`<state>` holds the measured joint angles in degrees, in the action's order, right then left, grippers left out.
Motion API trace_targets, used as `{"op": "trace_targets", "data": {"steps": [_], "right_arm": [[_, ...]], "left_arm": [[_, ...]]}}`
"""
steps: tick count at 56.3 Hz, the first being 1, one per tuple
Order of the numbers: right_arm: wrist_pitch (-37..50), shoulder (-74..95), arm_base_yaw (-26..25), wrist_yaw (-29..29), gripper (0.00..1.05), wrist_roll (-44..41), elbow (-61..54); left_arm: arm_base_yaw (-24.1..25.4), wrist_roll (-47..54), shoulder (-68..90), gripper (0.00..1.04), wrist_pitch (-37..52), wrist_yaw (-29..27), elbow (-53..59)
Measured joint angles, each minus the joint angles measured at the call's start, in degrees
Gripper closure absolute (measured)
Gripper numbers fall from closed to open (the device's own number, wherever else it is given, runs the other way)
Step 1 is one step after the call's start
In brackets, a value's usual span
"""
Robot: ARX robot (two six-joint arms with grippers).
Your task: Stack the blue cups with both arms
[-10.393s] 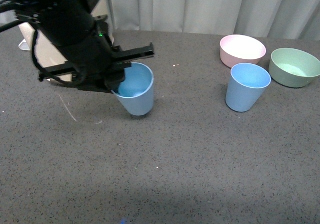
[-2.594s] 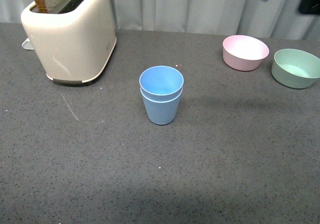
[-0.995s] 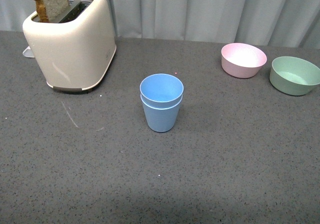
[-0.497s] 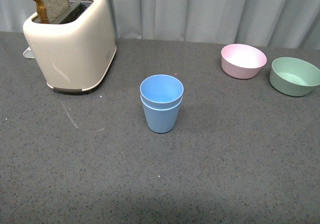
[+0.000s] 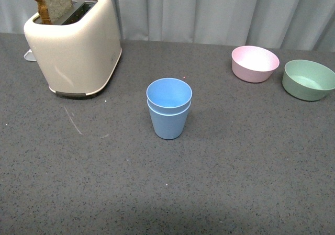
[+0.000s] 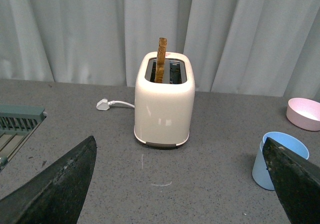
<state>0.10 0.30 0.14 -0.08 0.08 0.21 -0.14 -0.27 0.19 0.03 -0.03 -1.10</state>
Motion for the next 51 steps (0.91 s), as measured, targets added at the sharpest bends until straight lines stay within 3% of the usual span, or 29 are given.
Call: {"op": "trace_targets", "data": {"steps": [10,16,30,51], "right_arm": [[0.0,-0.1,0.0,0.0,0.75,0.0,0.0],[0.0,-0.1,0.0,0.0,0.50,0.0,0.0],[0.0,-0.1,0.0,0.0,0.08,0.0,0.0],[0.0,-0.1,0.0,0.0,0.10,0.0,0.0]], "left_arm": [[0.0,0.0,0.0,0.07,0.0,0.0,0.0],[0.0,0.0,0.0,0.07,0.0,0.0,0.0],[0.0,0.0,0.0,0.07,0.0,0.0,0.0],[0.0,0.0,0.0,0.07,0.0,0.0,0.0]]}}
